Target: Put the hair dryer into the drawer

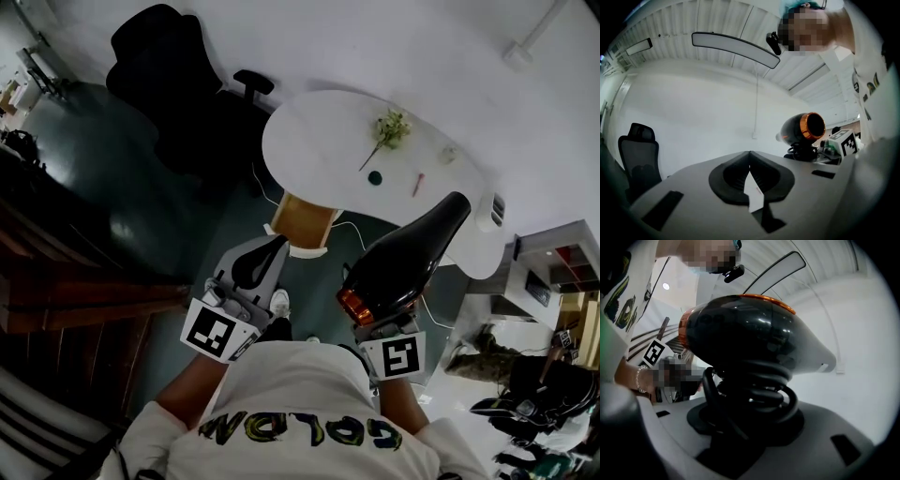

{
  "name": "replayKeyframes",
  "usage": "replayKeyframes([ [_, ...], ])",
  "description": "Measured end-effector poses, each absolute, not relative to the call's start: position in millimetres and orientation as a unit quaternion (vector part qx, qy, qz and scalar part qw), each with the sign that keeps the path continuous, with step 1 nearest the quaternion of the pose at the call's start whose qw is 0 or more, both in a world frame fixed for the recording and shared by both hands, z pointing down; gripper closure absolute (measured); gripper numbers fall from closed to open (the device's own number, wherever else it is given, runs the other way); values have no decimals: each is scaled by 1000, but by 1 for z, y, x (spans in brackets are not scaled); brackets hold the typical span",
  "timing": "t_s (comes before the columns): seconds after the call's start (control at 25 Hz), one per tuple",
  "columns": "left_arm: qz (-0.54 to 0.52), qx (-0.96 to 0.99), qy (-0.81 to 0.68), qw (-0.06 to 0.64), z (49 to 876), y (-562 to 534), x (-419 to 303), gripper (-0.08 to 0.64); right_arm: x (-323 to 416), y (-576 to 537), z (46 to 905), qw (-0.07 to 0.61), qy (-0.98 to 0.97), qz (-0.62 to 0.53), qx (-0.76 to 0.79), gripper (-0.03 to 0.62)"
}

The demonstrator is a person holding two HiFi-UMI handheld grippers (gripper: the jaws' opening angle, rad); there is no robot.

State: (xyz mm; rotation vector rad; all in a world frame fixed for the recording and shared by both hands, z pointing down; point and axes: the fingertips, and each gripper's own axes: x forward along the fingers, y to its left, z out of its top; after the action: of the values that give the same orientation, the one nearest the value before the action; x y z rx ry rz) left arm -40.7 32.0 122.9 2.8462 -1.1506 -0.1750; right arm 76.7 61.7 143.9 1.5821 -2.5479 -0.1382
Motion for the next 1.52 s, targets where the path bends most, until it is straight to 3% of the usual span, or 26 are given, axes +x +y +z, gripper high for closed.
replayKeyframes([
  [0.68,-59,933,-353,39,127,-44,-52,548,60,-7,156,80,-842,-41,531,351],
  [1.52,-5,933,-340,116,213,-58,-8,548,87,-14,270,199,-877,17,436,351],
])
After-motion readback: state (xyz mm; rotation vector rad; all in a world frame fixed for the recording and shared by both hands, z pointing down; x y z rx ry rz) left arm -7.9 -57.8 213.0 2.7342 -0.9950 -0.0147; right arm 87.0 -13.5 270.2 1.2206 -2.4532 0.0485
